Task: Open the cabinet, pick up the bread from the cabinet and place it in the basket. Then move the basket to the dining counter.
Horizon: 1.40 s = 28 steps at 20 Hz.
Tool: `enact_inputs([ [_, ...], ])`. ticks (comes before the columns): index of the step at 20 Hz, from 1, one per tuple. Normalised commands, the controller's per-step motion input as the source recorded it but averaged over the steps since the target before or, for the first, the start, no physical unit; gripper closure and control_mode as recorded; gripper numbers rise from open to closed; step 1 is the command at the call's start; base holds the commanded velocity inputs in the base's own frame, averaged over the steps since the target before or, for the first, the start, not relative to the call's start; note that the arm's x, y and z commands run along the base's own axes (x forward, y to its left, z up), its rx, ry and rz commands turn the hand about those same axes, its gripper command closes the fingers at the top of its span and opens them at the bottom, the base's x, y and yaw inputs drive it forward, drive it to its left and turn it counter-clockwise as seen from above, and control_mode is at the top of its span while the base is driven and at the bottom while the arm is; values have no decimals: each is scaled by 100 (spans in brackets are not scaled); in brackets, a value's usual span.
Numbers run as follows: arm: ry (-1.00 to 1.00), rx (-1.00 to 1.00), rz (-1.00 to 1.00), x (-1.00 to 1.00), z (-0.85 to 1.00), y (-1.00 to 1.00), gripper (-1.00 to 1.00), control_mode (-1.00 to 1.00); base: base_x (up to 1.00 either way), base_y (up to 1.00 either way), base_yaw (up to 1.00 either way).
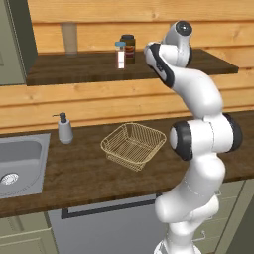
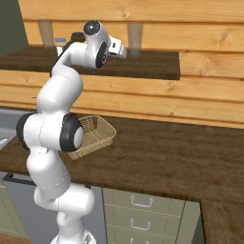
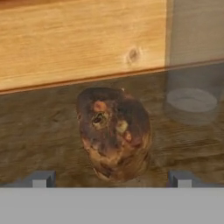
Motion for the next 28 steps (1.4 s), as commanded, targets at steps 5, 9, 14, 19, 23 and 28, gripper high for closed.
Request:
enact_inputs([
  [5,0,6,0,33,0,-8,-100,-100,0,0,0],
  [9,1,3,0,16,-3,0,-100,-100,0,0,0],
  [14,1,0,0,5,-11,0,-100,-100,0,0,0],
  [19,1,0,0,-2,-8,0,100,-100,0,0,0],
  [23,0,0,0,-49,-6,5,100,-100,0,0,0],
  [28,-2,-2,1,-100,0,14,100,-100,0,0,0],
])
